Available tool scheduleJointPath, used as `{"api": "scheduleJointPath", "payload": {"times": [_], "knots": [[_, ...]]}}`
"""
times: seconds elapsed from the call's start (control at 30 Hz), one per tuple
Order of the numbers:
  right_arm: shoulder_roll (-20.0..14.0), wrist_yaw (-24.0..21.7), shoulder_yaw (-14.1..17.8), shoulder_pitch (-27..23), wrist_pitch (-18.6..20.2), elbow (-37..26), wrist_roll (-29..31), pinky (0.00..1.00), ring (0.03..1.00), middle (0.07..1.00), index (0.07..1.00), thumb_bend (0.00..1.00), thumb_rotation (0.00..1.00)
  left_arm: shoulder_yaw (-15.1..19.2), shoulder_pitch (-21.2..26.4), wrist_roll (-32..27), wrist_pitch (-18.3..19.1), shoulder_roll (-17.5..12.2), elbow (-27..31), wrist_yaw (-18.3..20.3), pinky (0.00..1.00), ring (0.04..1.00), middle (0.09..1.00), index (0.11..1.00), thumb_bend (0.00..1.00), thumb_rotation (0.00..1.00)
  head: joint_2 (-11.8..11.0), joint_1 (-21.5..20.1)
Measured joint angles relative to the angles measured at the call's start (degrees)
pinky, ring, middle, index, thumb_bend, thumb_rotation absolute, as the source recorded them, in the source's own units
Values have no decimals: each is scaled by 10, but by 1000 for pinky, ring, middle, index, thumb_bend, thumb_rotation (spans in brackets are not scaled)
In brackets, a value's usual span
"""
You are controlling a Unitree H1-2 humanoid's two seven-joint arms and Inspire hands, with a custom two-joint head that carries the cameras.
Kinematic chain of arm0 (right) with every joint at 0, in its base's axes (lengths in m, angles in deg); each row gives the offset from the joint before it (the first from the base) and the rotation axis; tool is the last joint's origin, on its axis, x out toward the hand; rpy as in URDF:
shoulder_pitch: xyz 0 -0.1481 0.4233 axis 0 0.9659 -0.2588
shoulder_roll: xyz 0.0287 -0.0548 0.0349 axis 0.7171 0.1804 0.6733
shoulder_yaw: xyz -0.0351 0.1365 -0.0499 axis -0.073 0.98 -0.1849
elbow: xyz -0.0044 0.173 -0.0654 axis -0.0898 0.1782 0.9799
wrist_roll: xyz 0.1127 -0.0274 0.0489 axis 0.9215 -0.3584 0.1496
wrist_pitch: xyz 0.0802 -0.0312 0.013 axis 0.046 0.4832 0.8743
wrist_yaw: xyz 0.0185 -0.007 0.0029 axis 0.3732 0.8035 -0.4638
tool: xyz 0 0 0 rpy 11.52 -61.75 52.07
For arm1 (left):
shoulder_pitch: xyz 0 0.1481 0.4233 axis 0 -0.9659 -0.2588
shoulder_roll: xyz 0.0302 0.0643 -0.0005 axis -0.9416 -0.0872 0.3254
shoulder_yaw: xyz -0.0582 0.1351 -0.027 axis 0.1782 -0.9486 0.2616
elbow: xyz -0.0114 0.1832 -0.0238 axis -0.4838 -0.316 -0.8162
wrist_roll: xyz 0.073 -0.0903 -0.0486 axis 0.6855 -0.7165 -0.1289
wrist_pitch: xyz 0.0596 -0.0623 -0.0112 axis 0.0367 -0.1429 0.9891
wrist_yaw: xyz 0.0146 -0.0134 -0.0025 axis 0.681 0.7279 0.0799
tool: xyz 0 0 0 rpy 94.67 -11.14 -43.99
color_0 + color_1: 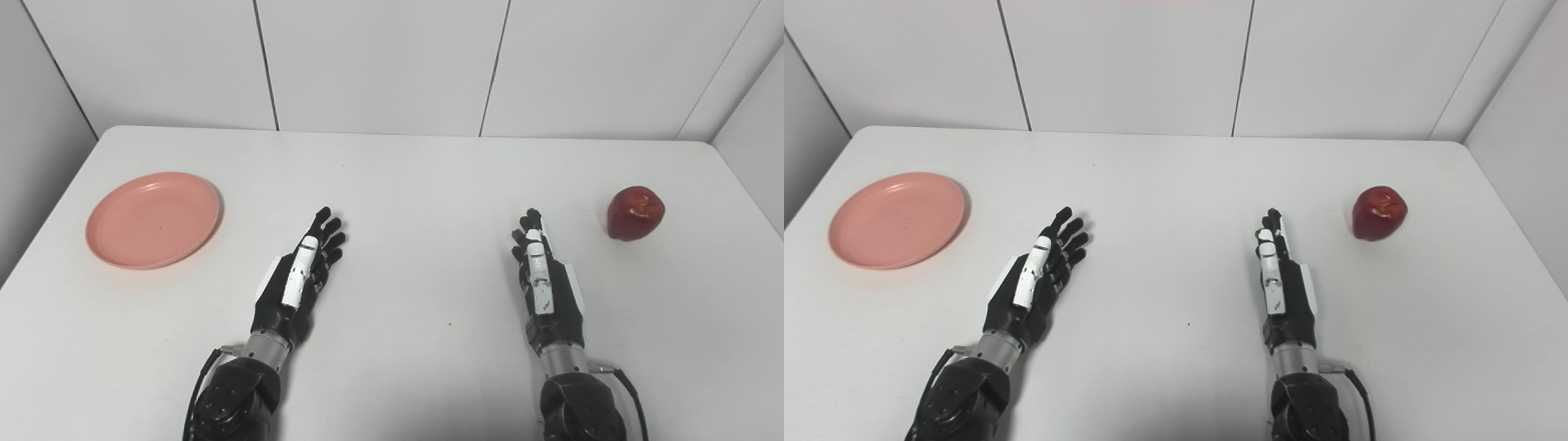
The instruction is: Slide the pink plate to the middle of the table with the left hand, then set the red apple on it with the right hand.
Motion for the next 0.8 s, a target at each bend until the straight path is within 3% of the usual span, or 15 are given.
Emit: {"api": "scheduleJointPath", "payload": {"times": [0.8], "knots": [[0,0,0,0,0,0,0,1000,981,995,1000,266,1000,0,0,0,0,0,0,0,984,958,972,961,403,1000,-1,1]]}}
